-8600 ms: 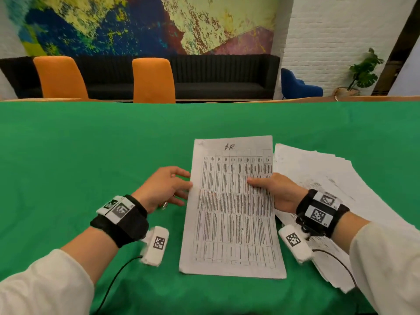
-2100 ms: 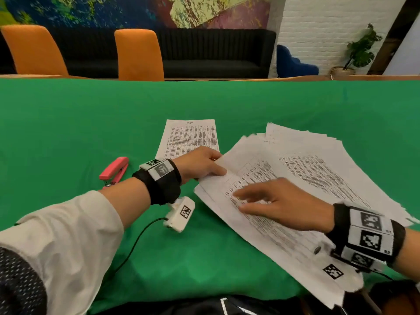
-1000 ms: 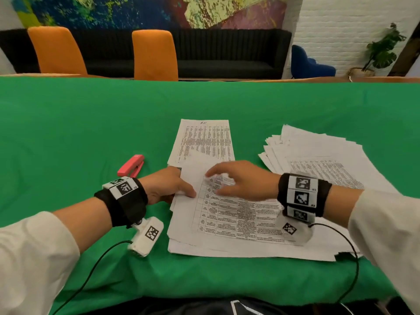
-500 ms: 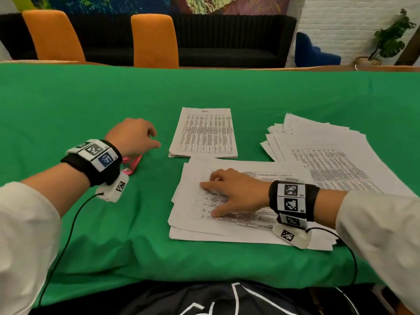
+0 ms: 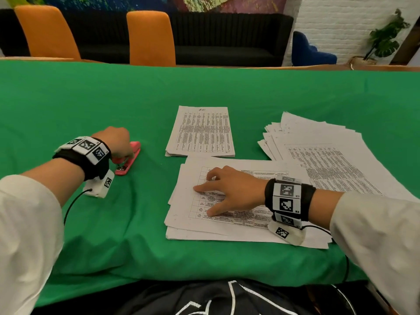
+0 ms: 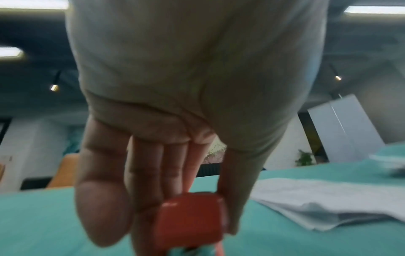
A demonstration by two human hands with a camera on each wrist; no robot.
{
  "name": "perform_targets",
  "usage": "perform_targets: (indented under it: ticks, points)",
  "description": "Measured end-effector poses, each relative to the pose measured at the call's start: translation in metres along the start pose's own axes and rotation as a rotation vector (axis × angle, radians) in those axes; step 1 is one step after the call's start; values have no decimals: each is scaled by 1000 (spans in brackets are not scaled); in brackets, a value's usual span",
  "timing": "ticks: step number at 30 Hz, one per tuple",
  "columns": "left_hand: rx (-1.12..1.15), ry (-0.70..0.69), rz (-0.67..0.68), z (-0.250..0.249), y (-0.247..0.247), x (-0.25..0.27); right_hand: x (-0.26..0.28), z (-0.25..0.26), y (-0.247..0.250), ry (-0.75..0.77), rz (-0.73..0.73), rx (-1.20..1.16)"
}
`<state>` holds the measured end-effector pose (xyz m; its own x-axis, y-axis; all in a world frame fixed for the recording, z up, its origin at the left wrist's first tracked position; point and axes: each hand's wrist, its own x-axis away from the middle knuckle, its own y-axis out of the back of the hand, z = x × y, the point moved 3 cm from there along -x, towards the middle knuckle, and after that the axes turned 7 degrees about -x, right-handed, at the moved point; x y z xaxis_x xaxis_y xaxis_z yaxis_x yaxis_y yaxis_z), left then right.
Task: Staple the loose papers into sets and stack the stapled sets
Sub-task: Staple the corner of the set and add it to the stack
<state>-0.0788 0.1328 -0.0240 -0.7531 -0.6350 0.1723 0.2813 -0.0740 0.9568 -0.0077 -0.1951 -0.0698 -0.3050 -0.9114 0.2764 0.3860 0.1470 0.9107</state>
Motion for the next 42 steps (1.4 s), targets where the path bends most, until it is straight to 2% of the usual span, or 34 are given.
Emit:
perform_targets:
  ticks: [3,6,10,13,16,18,20,22,24,26,30,34,38,42]
  points:
    - [-38,-128,-89,-12,15,16,-4,2,0,-1,20,45]
    - [3,-378,-203,-40,32,41,-6,2,3,-12,45,20]
    - [-54,-619,-122,-75,27,66,-6,-1,7,-4,69,-42]
    - [-55,-701,-60,-86,9,69,-3,-13,5,-53,63,-101]
    - [-11,-768,-129,-86,2,71,4,-27,-1,-154,81,-113]
    - [58,-711,-213,-81,7,70,8,-32,-2,-162,116,-136]
    - [112,-552,-254,-73,14,67,9,-33,-1,-144,134,-131]
    - [214,-421,-147,-70,14,69,8,-34,1,-139,128,-107]
    - [368,-394,23,-78,8,77,6,-33,4,-143,109,-83]
    - [380,-404,80,-90,-2,85,4,-28,10,-145,97,-55]
    - [383,-394,39,-107,-8,89,-2,-24,20,-137,80,3]
    - [412,-481,-28,-109,5,84,-4,-26,21,-162,74,-17]
    - [340,-571,-58,-114,8,75,-9,-29,17,-218,61,-22]
    - [167,-647,-87,-132,8,73,-10,-42,9,-274,69,-96]
